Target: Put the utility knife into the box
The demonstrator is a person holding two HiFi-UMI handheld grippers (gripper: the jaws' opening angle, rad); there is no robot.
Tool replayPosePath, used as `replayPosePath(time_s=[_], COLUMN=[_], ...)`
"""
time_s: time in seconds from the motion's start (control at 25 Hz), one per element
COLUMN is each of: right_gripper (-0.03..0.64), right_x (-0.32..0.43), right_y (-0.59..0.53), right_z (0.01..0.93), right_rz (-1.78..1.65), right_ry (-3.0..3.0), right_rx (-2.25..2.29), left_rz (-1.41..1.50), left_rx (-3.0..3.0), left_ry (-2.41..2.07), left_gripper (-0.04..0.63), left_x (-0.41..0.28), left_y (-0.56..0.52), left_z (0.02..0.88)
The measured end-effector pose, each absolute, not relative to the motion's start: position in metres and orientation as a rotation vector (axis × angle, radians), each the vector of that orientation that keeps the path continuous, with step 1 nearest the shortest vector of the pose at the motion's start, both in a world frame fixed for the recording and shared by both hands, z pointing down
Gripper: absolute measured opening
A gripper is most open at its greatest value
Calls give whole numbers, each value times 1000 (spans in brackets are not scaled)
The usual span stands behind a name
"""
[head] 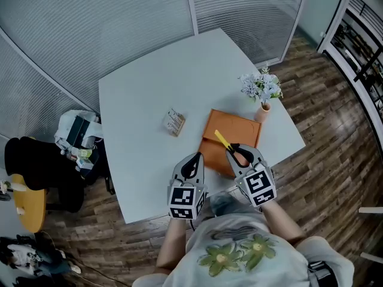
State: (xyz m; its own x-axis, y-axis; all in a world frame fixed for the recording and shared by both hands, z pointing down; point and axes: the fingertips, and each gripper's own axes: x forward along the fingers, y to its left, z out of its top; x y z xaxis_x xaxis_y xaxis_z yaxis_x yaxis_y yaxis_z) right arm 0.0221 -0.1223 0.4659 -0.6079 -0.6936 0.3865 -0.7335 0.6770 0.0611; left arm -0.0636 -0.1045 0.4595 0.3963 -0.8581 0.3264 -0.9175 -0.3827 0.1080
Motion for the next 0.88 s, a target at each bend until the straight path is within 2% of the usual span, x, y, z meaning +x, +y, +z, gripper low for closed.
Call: replayPosePath(time_s=[0.88], right_gripper=[73], right_x=[15], right_y=[-140], right_z=[500], right_rz=[199], right_ry=[-2457], right_rx=[1034], left_rz=[361], left_rx=[2352], left_ry=[-1524], left_gripper=[0], left_x=[-67], left_y=[-124], left_z=[485])
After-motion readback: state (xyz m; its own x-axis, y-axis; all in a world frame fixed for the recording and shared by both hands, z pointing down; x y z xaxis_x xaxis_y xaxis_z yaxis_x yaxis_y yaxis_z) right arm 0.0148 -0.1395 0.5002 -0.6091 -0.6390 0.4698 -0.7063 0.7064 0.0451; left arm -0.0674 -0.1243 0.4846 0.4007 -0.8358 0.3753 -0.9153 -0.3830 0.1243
